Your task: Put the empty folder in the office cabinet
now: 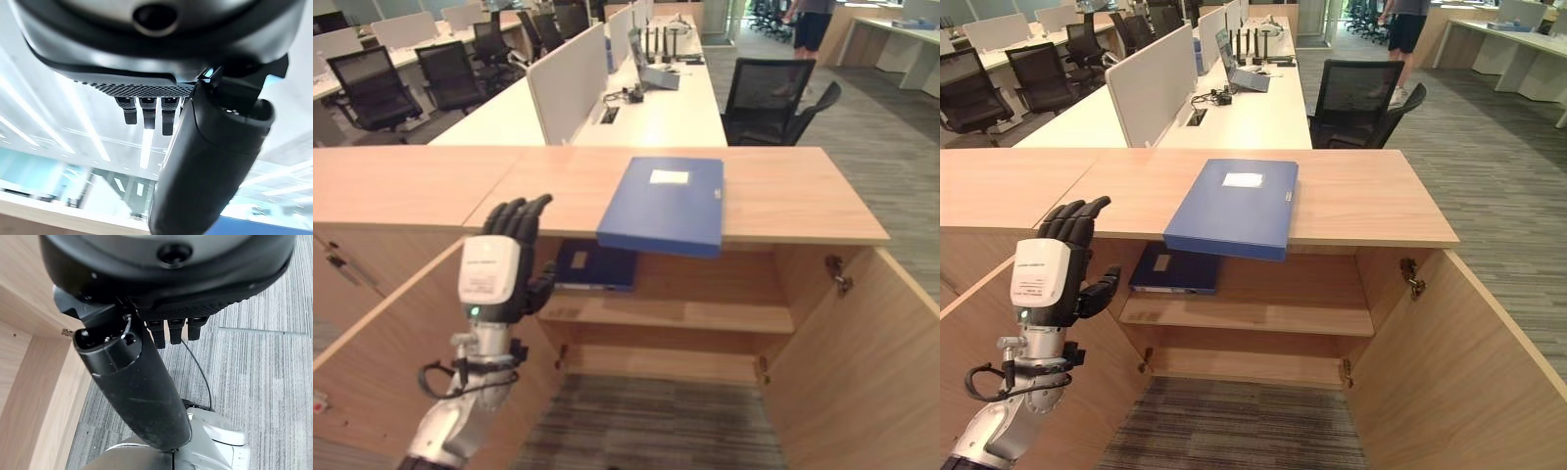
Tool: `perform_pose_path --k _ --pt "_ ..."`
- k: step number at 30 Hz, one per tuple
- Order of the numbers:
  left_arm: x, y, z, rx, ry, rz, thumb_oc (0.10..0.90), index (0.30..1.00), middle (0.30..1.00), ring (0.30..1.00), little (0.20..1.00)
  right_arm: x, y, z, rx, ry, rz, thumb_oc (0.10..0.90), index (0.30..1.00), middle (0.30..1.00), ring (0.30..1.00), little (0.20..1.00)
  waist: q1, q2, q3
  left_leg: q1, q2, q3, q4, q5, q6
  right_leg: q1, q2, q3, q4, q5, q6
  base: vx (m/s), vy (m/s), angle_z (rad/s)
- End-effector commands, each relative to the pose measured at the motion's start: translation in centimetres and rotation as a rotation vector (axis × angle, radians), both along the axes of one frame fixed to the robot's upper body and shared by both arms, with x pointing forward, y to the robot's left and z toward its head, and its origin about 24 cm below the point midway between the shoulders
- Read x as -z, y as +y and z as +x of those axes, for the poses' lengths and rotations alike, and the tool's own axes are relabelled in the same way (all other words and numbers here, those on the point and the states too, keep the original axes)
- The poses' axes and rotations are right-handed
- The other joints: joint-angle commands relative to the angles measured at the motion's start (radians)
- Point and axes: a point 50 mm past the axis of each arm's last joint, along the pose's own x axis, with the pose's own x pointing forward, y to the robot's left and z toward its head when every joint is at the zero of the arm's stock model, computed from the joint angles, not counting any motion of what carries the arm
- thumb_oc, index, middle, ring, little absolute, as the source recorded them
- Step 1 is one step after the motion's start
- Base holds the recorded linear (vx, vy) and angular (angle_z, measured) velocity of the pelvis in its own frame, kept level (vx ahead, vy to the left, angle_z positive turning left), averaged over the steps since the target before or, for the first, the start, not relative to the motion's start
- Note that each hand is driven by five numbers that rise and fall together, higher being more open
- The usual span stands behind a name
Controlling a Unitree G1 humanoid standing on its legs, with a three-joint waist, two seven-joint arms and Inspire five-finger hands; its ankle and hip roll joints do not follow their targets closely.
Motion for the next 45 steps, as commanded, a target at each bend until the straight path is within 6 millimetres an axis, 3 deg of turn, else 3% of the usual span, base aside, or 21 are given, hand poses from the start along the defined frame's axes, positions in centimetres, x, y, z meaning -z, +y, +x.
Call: perform_pose_path --k 1,6,20,31,45 --pt "-6.8 -1.5 2.1 0.122 -0.275 -0.012 0.8 0.9 0.9 0.9 0.9 -0.9 -1.0 3.8 -0.021 -0.103 -0.032 0.8 0.9 0.9 0.9 0.9 -0.018 -0.021 0.051 0.088 -0.037 -0.004 0.002 -0.154 -0.002 0.054 0.023 -0.006 0.008 -0.116 0.02 0.0 0.006 -0.04" --pt "-6.8 -2.8 4.1 0.156 -0.241 0.013 0.8 0.9 0.9 0.9 0.9 -1.0 -1.1 3.8 -0.006 -0.117 -0.051 0.8 0.9 0.9 0.9 0.9 -0.051 -0.008 0.047 0.089 -0.037 0.008 0.002 -0.154 -0.003 0.047 0.022 0.002 0.01 -0.114 0.02 0.01 0.003 -0.14" --pt "-7.3 -4.6 6.6 0.179 -0.221 0.112 0.8 0.9 0.9 0.9 0.9 -1.2 -2.0 3.4 0.084 -0.139 -0.078 0.8 0.9 0.9 0.9 0.9 -0.089 -0.002 0.04 0.101 -0.039 0.028 0.002 -0.165 -0.001 0.046 0.02 0.023 0.01 -0.112 0.024 0.0 0.004 -0.03" --pt "-7.5 -5.2 9.4 0.136 -0.166 0.209 0.8 0.9 0.9 0.9 0.9 -1.3 -2.1 3.5 0.108 -0.145 -0.062 0.8 0.9 0.9 0.9 0.9 -0.116 -0.001 0.037 0.111 -0.038 0.043 0.002 -0.168 -0.001 0.043 0.02 0.036 0.014 -0.112 0.028 0.0 0.006 -0.03" --pt "-6.5 -5.4 11.1 0.082 -0.096 0.209 0.8 0.9 0.9 0.9 0.9 -1.4 -2.2 3.9 0.116 -0.162 -0.065 0.8 0.9 0.9 0.9 0.9 -0.132 -0.005 0.041 0.117 -0.036 0.055 0.002 -0.17 0.001 0.04 0.022 0.044 0.019 -0.113 0.029 0.0 0.002 -0.02"
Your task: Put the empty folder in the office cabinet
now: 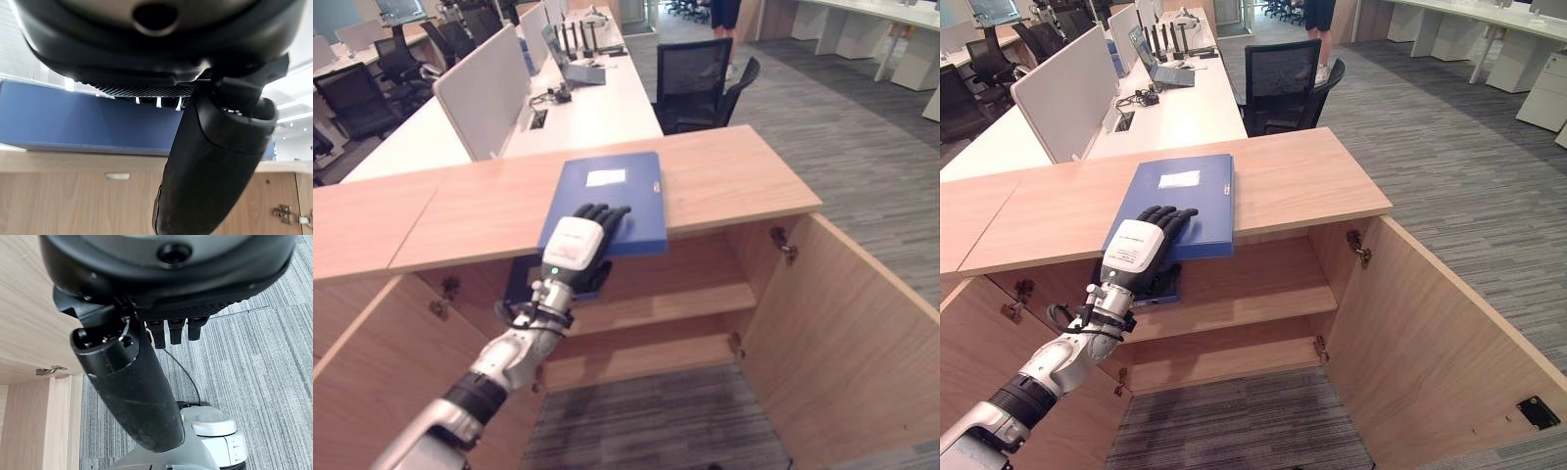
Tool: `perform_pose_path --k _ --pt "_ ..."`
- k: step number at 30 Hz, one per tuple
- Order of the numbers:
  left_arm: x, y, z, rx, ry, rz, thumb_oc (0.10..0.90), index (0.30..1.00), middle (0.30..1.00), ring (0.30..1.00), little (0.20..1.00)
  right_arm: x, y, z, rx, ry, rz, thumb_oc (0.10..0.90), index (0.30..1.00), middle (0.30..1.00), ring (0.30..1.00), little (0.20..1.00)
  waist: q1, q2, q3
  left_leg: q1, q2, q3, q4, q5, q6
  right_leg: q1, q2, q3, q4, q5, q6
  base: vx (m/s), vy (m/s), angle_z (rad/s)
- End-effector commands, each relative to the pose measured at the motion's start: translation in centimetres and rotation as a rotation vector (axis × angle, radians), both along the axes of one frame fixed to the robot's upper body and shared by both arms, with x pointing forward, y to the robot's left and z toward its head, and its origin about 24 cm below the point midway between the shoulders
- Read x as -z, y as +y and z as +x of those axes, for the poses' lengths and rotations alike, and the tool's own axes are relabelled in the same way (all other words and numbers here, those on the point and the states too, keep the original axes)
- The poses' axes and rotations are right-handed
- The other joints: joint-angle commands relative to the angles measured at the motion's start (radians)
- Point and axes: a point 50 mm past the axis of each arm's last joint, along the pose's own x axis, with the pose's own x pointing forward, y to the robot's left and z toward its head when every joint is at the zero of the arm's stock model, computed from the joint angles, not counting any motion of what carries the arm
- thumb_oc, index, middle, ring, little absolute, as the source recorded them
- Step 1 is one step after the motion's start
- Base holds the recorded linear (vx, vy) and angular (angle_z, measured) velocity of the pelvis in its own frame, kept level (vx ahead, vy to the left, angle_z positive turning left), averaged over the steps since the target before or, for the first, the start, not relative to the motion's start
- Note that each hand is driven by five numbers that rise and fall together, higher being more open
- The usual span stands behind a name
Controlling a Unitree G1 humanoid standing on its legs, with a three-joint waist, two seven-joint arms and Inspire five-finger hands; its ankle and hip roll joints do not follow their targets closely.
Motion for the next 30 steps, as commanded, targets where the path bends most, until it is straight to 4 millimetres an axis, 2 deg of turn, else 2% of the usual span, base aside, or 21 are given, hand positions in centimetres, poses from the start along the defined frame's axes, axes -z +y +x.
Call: perform_pose_path --k 1,8,9,10,16,21,23,26,30 --pt "-8.1 -0.9 3.9 -0.012 -0.277 -0.014 0.8 0.9 0.9 0.9 0.9 -1.1 -1.6 3.3 0.026 -0.111 -0.047 0.8 0.9 0.9 0.9 0.9 -0.006 -0.022 0.034 0.113 -0.036 -0.014 0.002 -0.163 0.006 0.075 0.023 -0.016 0.021 -0.128 0.026 0.0 0.0 0.0" --pt "-7.7 -0.8 4.4 -0.039 -0.256 -0.029 0.8 0.9 0.9 0.9 0.9 -1.1 -1.5 3.5 0.023 -0.114 -0.047 0.8 0.9 0.9 0.9 0.9 -0.012 -0.026 0.031 0.118 -0.034 -0.011 0.002 -0.164 0.006 0.079 0.023 -0.01 0.022 -0.13 0.025 0.0 0.0 0.0" --pt "-7.7 -0.8 4.5 -0.044 -0.254 -0.027 0.53 0.495 0.495 0.495 0.495 -1.1 -1.5 3.5 0.022 -0.114 -0.046 0.8 0.9 0.9 0.9 0.9 -0.012 -0.027 0.031 0.119 -0.033 -0.01 0.002 -0.165 0.005 0.079 0.023 -0.011 0.022 -0.13 0.025 0.0 0.0 0.0" --pt "-7.8 -0.8 4.7 -0.049 -0.251 -0.02 0.4 0.3 0.3 0.3 0.3 -1.2 -1.6 3.6 0.019 -0.117 -0.05 0.8 0.9 0.9 0.9 0.9 -0.014 -0.027 0.031 0.121 -0.032 -0.009 0.002 -0.165 0.005 0.079 0.023 -0.01 0.022 -0.129 0.026 0.0 0.0 0.0" --pt "-7.9 -0.4 4.7 -0.057 -0.25 -0.026 0.4 0.3 0.3 0.3 0.3 -1.2 -1.6 3.6 0.016 -0.116 -0.047 0.8 0.9 0.9 0.9 0.9 -0.013 -0.031 0.031 0.124 -0.032 -0.003 0.002 -0.165 0.004 0.08 0.024 -0.009 0.022 -0.128 0.026 0.0 0.001 -0.01" --pt "-8.9 -0.7 4.2 -0.035 -0.294 -0.066 0.4 0.3 0.3 0.3 0.3 -1.0 -1.3 3.4 0.03 -0.111 -0.037 0.8 0.9 0.9 0.9 0.9 -0.007 -0.032 0.033 0.122 -0.032 -0.005 0.002 -0.164 0.004 0.081 0.025 -0.011 0.02 -0.129 0.025 0.0 0.0 0.0" --pt "-10.2 -1.2 2.8 0.028 -0.366 -0.127 0.4 0.3 0.3 0.3 0.3 -0.9 -1.1 3.1 0.053 -0.103 -0.028 0.8 0.9 0.9 0.9 0.9 0.009 -0.036 0.037 0.117 -0.032 -0.012 0.002 -0.163 0.005 0.081 0.025 -0.018 0.018 -0.129 0.023 0.0 0.0 0.0" --pt "-10.9 -1.2 1.8 0.056 -0.403 -0.154 0.4 0.3 0.3 0.3 0.3 -0.8 -1.0 2.9 0.062 -0.099 -0.021 0.8 0.9 0.9 0.9 0.9 0.017 -0.039 0.036 0.115 -0.033 -0.017 0.002 -0.163 0.006 0.082 0.025 -0.023 0.016 -0.13 0.022 0.0 0.0 0.0" --pt "-12.9 -0.3 -1.2 0.11 -0.527 -0.269 0.4 0.3 0.3 0.3 0.3 -0.6 -0.5 2.7 0.102 -0.102 0.0 0.8 0.9 0.9 0.9 0.9 0.048 -0.044 0.04 0.104 -0.035 -0.029 0.002 -0.154 0.006 0.081 0.024 -0.034 0.014 -0.125 0.017 -0.02 -0.011 0.01"
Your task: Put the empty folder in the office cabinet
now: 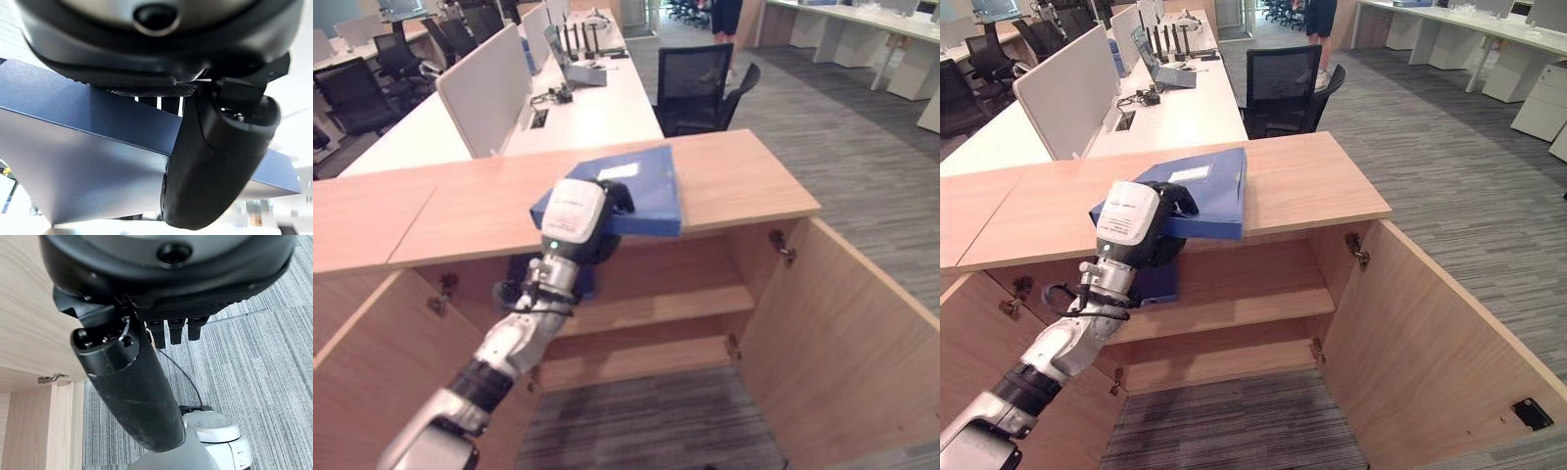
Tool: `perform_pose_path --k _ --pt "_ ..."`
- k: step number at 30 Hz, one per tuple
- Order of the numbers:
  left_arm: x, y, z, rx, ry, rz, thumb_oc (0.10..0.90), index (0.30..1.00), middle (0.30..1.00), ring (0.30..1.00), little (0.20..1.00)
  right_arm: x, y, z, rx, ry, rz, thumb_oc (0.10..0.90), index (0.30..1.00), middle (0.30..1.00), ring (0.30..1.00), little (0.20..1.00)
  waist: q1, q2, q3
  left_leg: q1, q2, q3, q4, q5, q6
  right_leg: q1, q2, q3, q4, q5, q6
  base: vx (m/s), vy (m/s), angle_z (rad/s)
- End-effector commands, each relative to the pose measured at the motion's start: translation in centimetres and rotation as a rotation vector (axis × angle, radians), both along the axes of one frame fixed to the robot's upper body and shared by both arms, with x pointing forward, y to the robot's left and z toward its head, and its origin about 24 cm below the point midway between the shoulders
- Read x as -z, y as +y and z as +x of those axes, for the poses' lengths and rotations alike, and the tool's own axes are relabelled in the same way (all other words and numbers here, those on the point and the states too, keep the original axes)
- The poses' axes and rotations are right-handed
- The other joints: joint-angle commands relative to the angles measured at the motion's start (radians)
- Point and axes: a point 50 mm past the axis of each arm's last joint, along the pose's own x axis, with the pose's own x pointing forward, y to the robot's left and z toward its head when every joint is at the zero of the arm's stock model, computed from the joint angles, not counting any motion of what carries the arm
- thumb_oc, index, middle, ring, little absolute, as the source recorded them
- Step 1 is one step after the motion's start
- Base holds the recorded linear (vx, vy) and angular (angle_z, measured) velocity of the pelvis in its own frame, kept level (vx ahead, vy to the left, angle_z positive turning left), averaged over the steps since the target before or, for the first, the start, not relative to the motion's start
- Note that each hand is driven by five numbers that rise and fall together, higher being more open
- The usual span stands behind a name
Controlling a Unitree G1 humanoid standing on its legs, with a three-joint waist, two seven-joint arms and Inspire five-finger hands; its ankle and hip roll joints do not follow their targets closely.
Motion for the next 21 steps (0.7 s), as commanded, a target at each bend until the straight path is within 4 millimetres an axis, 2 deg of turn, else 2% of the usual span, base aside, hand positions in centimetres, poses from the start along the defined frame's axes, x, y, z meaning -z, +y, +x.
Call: perform_pose_path --k 1,2,4,5,8,9,10,11,12,16,18,21 --pt "-7.3 1.5 -0.2 0.022 -0.302 -0.114 0.4 0.3 0.3 0.3 0.3 -0.6 -0.3 2.8 0.063 -0.094 -0.009 0.8 0.9 0.9 0.9 0.9 0.029 -0.02 0.033 0.089 -0.038 -0.038 0.002 -0.15 0.008 0.069 0.023 -0.043 0.013 -0.126 0.014 -0.02 -0.023 0.09" --pt "-7.4 1.9 -0.8 0.018 -0.314 -0.14 0.4 0.3 0.3 0.3 0.3 -0.5 -0.2 2.7 0.063 -0.091 -0.005 0.8 0.9 0.9 0.9 0.9 0.033 -0.02 0.032 0.09 -0.039 -0.04 0.002 -0.156 0.008 0.073 0.023 -0.045 0.011 -0.132 0.014 -0.02 -0.032 0.13" --pt "-8.4 3.9 -3.5 0.036 -0.399 -0.297 0.4 0.3 0.3 0.3 0.3 -0.3 0.3 2.6 0.082 -0.095 0.017 0.8 0.9 0.9 0.9 0.9 0.06 -0.023 0.033 0.082 -0.041 -0.048 0.002 -0.145 0.007 0.073 0.021 -0.056 0.008 -0.126 0.011 -0.02 -0.038 0.1" --pt "-8.4 4.0 -3.6 0.034 -0.397 -0.298 0.4 0.3 0.3 0.3 0.3 -0.3 0.3 2.6 0.08 -0.093 0.016 0.8 0.9 0.9 0.9 0.9 0.058 -0.022 0.031 0.086 -0.04 -0.048 0.002 -0.152 0.007 0.077 0.021 -0.056 0.008 -0.132 0.011 -0.01 -0.022 0.12" --pt "-8.8 5.5 -5.1 0.045 -0.445 -0.47 0.4 0.3 0.3 0.3 0.3 -0.4 0.5 3.0 0.141 -0.125 0.044 0.8 0.9 0.9 0.9 0.9 0.071 -0.022 0.032 0.084 -0.042 -0.057 0.002 -0.149 0.007 0.082 0.02 -0.061 0.008 -0.133 0.01 0.0 -0.016 0.21" --pt "-9.0 6.2 -6.0 0.124 -0.463 -0.656 0.4 0.3 0.3 0.3 0.3 -0.4 0.4 3.3 0.147 -0.136 0.051 0.8 0.9 0.9 0.9 0.9 0.079 -0.021 0.033 0.08 -0.043 -0.062 0.002 -0.139 0.008 0.081 0.019 -0.066 0.008 -0.128 0.007 0.0 -0.007 0.16" --pt "-8.9 6.2 -6.1 0.124 -0.462 -0.657 0.4 0.3 0.3 0.3 0.3 -0.4 0.4 3.3 0.146 -0.135 0.051 0.8 0.9 0.9 0.9 0.9 0.078 -0.021 0.032 0.084 -0.043 -0.062 0.002 -0.146 0.008 0.085 0.019 -0.066 0.008 -0.134 0.008 -0.02 -0.009 0.16" --pt "-9.1 6.8 -6.7 0.267 -0.435 -0.856 0.4 0.3 0.3 0.3 0.3 -0.6 0.1 3.8 0.123 -0.141 0.051 0.8 0.9 0.9 0.9 0.9 0.084 -0.018 0.034 0.081 -0.043 -0.067 0.002 -0.138 0.009 0.084 0.019 -0.07 0.008 -0.128 0.006 0.02 -0.004 0.12" --pt "-9.1 6.9 -6.7 0.268 -0.432 -0.857 0.4 0.3 0.3 0.3 0.3 -0.6 0.1 3.8 0.122 -0.14 0.051 0.8 0.9 0.9 0.9 0.9 0.082 -0.018 0.033 0.084 -0.043 -0.068 0.002 -0.144 0.008 0.087 0.019 -0.07 0.008 -0.134 0.006 -0.01 -0.007 0.1" --pt "-8.9 8.0 -7.0 0.557 -0.317 -1.179 0.4 0.3 0.3 0.3 0.3 -0.9 -0.2 4.5 0.075 -0.148 0.078 0.8 0.9 0.9 0.9 0.9 0.091 -0.013 0.035 0.079 -0.043 -0.077 0.002 -0.135 0.007 0.088 0.016 -0.075 0.008 -0.13 0.003 0.0 -0.002 0.03" --pt "-7.8 8.4 -6.6 0.67 -0.23 -1.313 0.4 0.3 0.3 0.3 0.3 -0.8 -0.1 4.4 0.064 -0.138 0.099 0.8 0.9 0.9 0.9 0.9 0.094 -0.012 0.036 0.082 -0.044 -0.081 0.002 -0.142 0.007 0.094 0.015 -0.077 0.009 -0.137 0.003 0.01 -0.001 0.02" --pt "-6.4 8.4 -6.1 0.745 -0.12 -1.409 0.4 0.3 0.3 0.3 0.3 -0.9 0.1 5.0 0.053 -0.149 0.125 0.8 0.9 0.9 0.9 0.9 0.102 -0.009 0.039 0.081 -0.045 -0.087 0.002 -0.142 0.008 0.097 0.015 -0.082 0.011 -0.139 0.0 0.0 0.002 0.14"
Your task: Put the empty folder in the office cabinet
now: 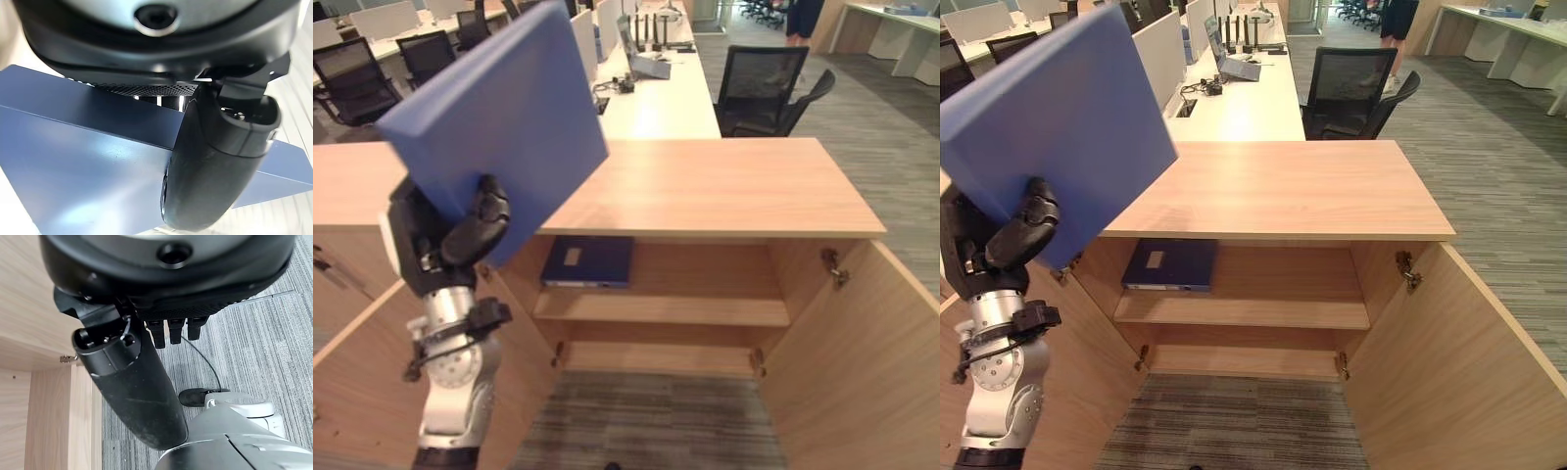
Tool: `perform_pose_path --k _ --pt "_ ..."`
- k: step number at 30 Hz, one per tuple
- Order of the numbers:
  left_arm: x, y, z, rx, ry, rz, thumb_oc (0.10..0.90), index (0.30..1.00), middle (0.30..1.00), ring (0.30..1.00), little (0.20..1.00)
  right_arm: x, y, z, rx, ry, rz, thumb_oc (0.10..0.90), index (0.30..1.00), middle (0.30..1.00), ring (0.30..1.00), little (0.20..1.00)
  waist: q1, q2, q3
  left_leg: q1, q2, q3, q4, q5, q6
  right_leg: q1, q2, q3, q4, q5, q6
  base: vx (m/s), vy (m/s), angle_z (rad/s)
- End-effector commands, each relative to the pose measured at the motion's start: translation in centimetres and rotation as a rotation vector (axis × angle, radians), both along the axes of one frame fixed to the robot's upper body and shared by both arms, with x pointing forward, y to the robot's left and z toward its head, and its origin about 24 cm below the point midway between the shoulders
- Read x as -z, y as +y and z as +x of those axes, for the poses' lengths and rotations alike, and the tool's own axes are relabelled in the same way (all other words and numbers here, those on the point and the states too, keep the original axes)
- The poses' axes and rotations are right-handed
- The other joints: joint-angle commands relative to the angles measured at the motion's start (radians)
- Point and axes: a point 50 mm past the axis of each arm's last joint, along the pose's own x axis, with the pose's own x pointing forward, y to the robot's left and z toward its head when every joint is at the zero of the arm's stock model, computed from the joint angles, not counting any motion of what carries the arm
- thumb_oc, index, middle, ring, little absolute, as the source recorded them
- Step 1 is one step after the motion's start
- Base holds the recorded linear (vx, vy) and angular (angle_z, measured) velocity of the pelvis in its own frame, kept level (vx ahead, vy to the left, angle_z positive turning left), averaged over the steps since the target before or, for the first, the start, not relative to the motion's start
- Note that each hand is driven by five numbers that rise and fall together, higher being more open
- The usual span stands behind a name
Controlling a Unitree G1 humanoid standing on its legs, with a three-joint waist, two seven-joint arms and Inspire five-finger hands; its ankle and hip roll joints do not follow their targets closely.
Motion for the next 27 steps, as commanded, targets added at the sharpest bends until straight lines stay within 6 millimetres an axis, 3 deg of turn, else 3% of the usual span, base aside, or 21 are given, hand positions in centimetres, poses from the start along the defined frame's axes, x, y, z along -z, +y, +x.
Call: perform_pose_path --k 1,6,7,9,13,15,19,20,21,22,27 --pt "-5.8 -0.6 -0.3 0.189 -0.368 -0.015 0.4 0.3 0.3 0.3 0.3 -1.0 -0.4 4.6 -0.045 -0.117 0.015 0.8 0.9 0.9 0.9 0.9 -0.007 -0.008 0.031 0.096 -0.03 -0.009 0.001 -0.153 -0.008 0.064 0.022 -0.01 0.011 -0.123 0.001 -0.01 0.007 0.08" --pt "-3.2 -0.7 -0.1 0.349 -0.295 -0.151 0.4 0.3 0.3 0.3 0.3 -1.5 0.9 6.7 -0.015 -0.22 0.105 0.8 0.9 0.9 0.9 0.9 0.003 -0.004 0.033 0.09 -0.03 -0.015 0.001 -0.149 -0.007 0.062 0.021 -0.014 0.011 -0.124 0.0 0.0 0.0 0.0" --pt "-2.3 -1.0 0.1 0.411 -0.274 -0.216 0.4 0.3 0.3 0.3 0.3 -1.9 1.7 8.4 0.003 -0.294 0.159 0.8 0.9 0.9 0.9 0.9 0.007 -0.003 0.035 0.088 -0.029 -0.017 0.001 -0.147 -0.007 0.061 0.019 -0.014 0.012 -0.123 0.0 0.0 0.0 0.0" --pt "-2.0 -1.0 0.1 0.435 -0.267 -0.241 0.4 0.3 0.3 0.3 0.3 -2.2 2.1 9.1 0.008 -0.327 0.186 0.8 0.9 0.9 0.9 0.9 0.01 -0.002 0.035 0.087 -0.029 -0.017 0.001 -0.146 -0.006 0.061 0.019 -0.016 0.013 -0.122 0.0 0.0 0.0 0.0" --pt "-0.5 -1.8 0.2 0.555 -0.205 -0.315 0.4 0.3 0.3 0.3 0.3 -3.8 5.9 12.6 0.147 -0.544 0.469 0.8 0.9 0.9 0.9 0.9 0.021 0.0 0.035 0.092 -0.029 -0.017 0.001 -0.155 -0.008 0.065 0.022 -0.015 0.014 -0.132 0.0 0.0 0.0 0.0" --pt "0.6 -2.2 0.2 0.594 -0.149 -0.34 0.4 0.3 0.3 0.3 0.3 -5.9 8.7 14.8 0.149 -0.681 0.677 0.8 0.9 0.9 0.9 0.9 0.028 -0.001 0.039 0.091 -0.028 -0.017 0.001 -0.152 -0.01 0.062 0.023 -0.014 0.015 -0.131 0.002 0.0 0.0 0.0" --pt "2.5 -3.3 0.0 0.663 -0.06 -0.364 0.4 0.3 0.3 0.3 0.3 -10.8 12.5 17.1 0.061 -0.896 0.986 0.8 0.9 0.9 0.9 0.9 0.03 -0.006 0.041 0.092 -0.027 -0.013 0.001 -0.147 -0.012 0.06 0.022 -0.013 0.019 -0.13 0.003 0.0 0.0 0.0" --pt "3.1 -3.6 -0.1 0.678 -0.03 -0.351 0.4 0.3 0.3 0.3 0.3 -13.4 13.5 17.9 0.019 -0.995 1.1 0.8 0.9 0.9 0.9 0.9 0.028 -0.006 0.041 0.092 -0.026 -0.012 0.001 -0.145 -0.013 0.059 0.021 -0.014 0.02 -0.13 0.003 0.0 0.0 0.0" --pt "3.1 -3.6 -0.2 0.678 -0.029 -0.351 0.4 0.3 0.3 0.3 0.3 -13.4 13.5 17.8 0.02 -0.994 1.1 0.8 0.9 0.9 0.9 0.9 0.028 -0.006 0.04 0.093 -0.026 -0.012 0.001 -0.145 -0.013 0.059 0.021 -0.015 0.02 -0.13 0.003 0.0 0.0 0.0" --pt "3.8 -3.7 -0.2 0.682 0.002 -0.35 0.4 0.3 0.3 0.3 0.3 -15.5 14.5 18.0 -0.025 -1.063 1.196 0.8 0.9 0.9 0.9 0.9 0.023 -0.005 0.038 0.093 -0.026 -0.012 0.001 -0.145 -0.013 0.057 0.02 -0.013 0.021 -0.13 0.004 0.0 0.0 0.0" --pt "3.9 -4.3 0.0 0.704 0.008 -0.352 0.4 0.3 0.3 0.3 0.3 -18.7 15.6 18.1 -0.136 -1.148 1.297 0.8 0.9 0.9 0.9 0.9 0.013 -0.004 0.036 0.093 -0.024 -0.009 0.001 -0.145 -0.012 0.053 0.017 -0.013 0.022 -0.128 0.005 0.0 0.0 0.0"
